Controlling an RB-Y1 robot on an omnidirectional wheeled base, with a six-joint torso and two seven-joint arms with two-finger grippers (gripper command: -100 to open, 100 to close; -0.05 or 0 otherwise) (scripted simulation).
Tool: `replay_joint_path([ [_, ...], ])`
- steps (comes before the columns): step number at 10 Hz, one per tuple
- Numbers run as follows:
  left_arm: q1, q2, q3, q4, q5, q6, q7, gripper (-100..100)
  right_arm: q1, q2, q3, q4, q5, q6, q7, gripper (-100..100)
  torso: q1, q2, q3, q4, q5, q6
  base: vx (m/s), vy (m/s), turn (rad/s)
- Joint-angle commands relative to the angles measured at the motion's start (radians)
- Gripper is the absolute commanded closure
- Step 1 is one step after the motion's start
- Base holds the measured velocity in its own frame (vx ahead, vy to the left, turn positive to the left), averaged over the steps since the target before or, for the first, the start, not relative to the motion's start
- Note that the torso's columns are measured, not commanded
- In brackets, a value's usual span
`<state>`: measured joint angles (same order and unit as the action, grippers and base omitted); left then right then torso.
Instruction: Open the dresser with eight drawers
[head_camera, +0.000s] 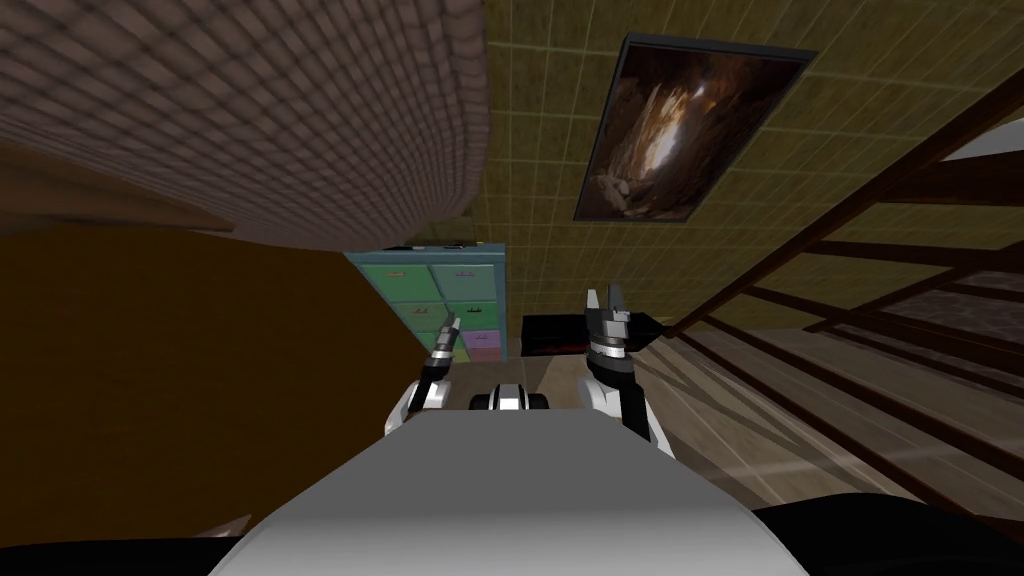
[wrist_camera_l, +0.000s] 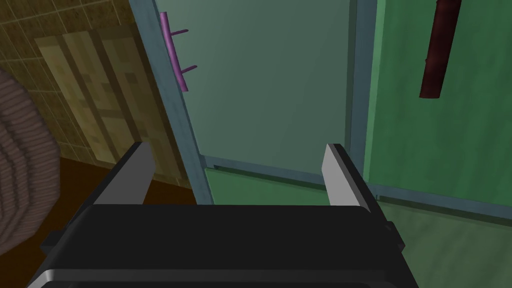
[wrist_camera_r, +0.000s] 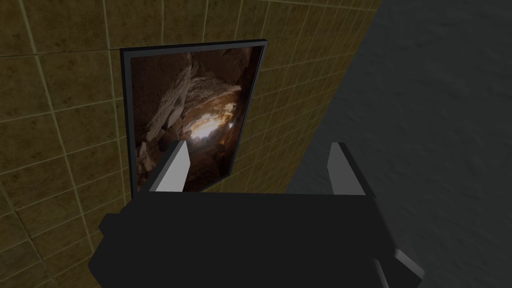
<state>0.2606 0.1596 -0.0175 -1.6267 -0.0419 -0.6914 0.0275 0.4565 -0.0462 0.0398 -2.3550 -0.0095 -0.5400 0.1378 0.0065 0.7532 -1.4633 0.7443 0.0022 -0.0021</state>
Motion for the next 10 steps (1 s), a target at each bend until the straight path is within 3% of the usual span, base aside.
replay_joint_path([
  [1, -0.016, -0.005, -0.001, 0.072, -0.003, -0.014, -0.005, -100, 0.0, 0.0, 0.0, 0.0, 0.0, 0.0, 0.0, 0, -0.002, -0.002, -0.003, -0.001, -0.001, 0.0, 0.063, 0.001, -0.021],
  [5, -0.047, -0.043, 0.001, 0.181, -0.006, -0.033, -0.011, -100, 0.0, 0.0, 0.0, 0.0, 0.0, 0.0, 0.0, 0, -0.006, -0.011, -0.011, -0.005, -0.003, 0.001, 0.061, 0.002, -0.011],
  [10, -0.069, -0.154, 0.002, 0.257, -0.008, -0.047, -0.016, -100, 0.0, 0.0, 0.0, 0.0, 0.0, 0.0, 0.0, 0, -0.011, -0.014, -0.012, -0.006, -0.004, 0.001, 0.038, 0.004, -0.009],
])
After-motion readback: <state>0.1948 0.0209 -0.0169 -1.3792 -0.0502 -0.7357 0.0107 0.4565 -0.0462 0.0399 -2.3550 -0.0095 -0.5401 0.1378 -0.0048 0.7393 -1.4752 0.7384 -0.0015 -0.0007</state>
